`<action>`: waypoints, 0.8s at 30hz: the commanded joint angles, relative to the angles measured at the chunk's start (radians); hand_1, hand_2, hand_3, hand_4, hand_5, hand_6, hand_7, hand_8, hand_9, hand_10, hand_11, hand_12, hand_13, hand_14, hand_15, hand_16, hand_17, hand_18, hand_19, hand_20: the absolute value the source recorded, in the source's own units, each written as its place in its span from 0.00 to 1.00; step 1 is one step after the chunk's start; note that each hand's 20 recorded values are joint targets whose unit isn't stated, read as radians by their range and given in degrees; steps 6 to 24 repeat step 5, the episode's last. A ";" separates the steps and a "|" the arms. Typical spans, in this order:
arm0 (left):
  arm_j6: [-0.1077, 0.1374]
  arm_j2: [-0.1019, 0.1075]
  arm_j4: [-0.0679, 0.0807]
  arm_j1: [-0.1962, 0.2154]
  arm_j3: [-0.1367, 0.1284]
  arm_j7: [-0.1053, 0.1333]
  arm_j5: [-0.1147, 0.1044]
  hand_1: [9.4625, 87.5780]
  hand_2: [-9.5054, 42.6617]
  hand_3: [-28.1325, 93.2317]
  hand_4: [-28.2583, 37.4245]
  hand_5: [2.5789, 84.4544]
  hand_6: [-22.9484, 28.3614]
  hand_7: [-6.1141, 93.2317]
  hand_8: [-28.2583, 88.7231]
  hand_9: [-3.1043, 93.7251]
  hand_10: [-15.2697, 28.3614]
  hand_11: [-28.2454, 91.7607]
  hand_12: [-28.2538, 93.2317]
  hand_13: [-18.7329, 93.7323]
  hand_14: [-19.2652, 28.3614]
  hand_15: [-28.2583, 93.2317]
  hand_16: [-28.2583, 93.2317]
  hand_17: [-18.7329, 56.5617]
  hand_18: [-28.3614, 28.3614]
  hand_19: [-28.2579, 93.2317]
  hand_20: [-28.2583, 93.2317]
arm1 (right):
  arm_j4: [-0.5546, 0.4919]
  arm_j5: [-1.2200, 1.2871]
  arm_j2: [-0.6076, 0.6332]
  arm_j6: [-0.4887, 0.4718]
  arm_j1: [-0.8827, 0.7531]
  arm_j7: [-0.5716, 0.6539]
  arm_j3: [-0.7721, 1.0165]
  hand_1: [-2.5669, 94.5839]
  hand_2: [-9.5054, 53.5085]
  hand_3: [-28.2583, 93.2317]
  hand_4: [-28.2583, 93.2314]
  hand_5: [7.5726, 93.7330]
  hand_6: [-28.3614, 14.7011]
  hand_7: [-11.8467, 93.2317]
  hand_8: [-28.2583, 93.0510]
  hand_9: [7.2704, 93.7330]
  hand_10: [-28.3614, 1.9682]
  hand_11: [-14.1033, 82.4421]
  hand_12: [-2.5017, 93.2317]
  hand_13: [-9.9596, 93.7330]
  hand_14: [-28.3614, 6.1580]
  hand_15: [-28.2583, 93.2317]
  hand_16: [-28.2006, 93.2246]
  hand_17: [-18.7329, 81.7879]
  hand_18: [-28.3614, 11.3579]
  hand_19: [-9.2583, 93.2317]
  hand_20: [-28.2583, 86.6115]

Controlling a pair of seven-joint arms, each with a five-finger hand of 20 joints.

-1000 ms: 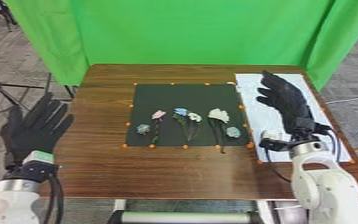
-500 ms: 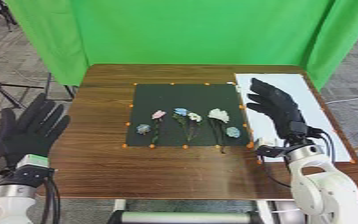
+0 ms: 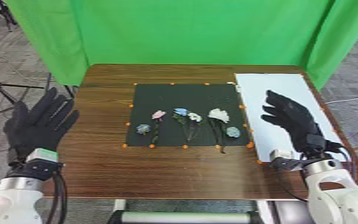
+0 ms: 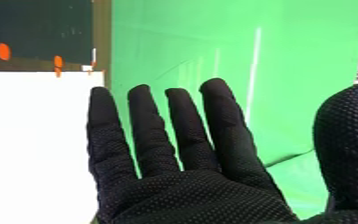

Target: Arrange flowers

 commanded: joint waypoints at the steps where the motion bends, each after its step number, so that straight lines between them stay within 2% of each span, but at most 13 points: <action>1: -0.016 -0.007 0.012 -0.020 0.026 -0.018 0.030 0.19 0.46 0.81 0.00 0.40 0.54 0.18 0.16 0.35 0.63 0.37 0.28 0.36 0.65 0.45 0.16 0.19 0.72 0.49 0.30 | 0.005 -0.017 0.015 0.028 0.033 0.046 -0.047 0.09 0.32 0.91 0.00 0.39 0.52 0.20 0.15 0.34 0.52 0.18 0.14 0.37 0.39 0.31 0.40 0.33 0.26 0.40 0.42; 5: -0.009 -0.011 0.008 -0.005 0.011 -0.020 0.050 0.19 0.46 0.81 0.00 0.40 0.55 0.18 0.16 0.35 0.63 0.38 0.29 0.36 0.67 0.47 0.16 0.18 0.72 0.50 0.30 | 0.010 -0.011 0.016 0.013 0.044 0.050 -0.054 0.11 0.33 0.91 0.00 0.40 0.52 0.21 0.15 0.34 0.52 0.19 0.14 0.38 0.40 0.32 0.40 0.33 0.26 0.40 0.42; 24: -0.009 -0.011 0.008 -0.005 0.011 -0.020 0.050 0.19 0.46 0.81 0.00 0.40 0.55 0.18 0.16 0.35 0.63 0.38 0.29 0.36 0.67 0.47 0.16 0.18 0.72 0.50 0.30 | 0.010 -0.011 0.016 0.013 0.044 0.050 -0.054 0.11 0.33 0.91 0.00 0.40 0.52 0.21 0.15 0.34 0.52 0.19 0.14 0.38 0.40 0.32 0.40 0.33 0.26 0.40 0.42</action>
